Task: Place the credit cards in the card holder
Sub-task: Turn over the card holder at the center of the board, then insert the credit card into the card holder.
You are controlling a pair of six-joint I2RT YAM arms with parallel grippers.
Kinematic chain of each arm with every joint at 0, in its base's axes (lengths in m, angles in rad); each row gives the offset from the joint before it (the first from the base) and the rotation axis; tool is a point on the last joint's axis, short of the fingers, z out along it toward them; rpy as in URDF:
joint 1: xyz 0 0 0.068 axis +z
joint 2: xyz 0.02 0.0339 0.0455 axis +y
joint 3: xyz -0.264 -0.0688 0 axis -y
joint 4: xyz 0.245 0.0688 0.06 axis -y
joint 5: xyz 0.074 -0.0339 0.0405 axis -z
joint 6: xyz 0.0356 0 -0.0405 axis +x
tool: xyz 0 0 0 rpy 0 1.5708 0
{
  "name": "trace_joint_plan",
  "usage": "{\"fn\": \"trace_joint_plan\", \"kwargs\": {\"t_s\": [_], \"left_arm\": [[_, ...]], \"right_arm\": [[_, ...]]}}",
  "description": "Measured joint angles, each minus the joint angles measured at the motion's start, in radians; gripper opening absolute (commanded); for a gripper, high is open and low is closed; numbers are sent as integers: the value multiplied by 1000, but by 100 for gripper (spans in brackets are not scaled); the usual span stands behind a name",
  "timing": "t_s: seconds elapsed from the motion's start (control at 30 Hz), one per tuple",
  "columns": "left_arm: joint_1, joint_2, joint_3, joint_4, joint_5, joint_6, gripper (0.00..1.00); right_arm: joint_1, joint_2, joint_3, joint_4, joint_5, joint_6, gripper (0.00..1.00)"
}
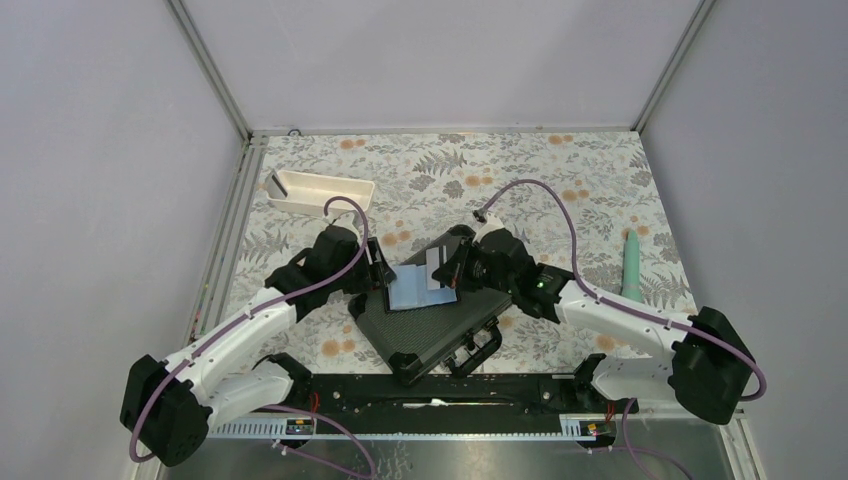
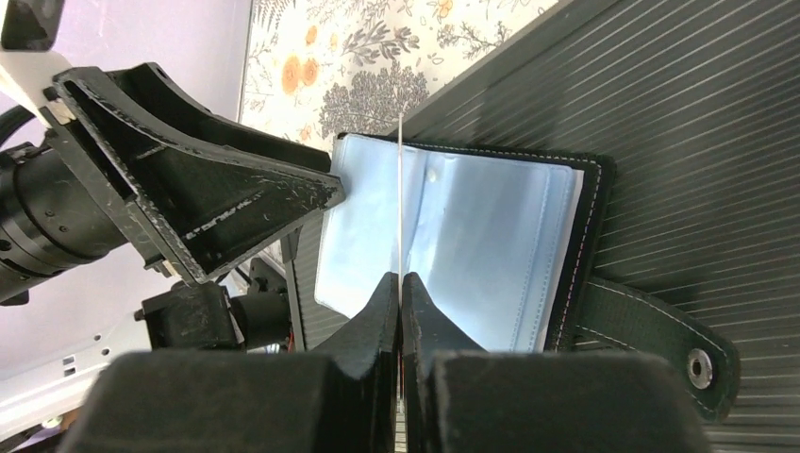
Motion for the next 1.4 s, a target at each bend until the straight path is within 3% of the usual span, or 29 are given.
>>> {"fn": "trace_joint_plan", "kwargs": {"t_s": [0.8, 1.4], "left_arm": [[2, 2, 0, 4, 3, 19, 44], [2, -3, 0, 5, 8, 17, 36]], "right_arm": [[-21, 122, -91, 262, -172, 184, 0], [-21, 127, -122, 283, -173, 217, 0]]}}
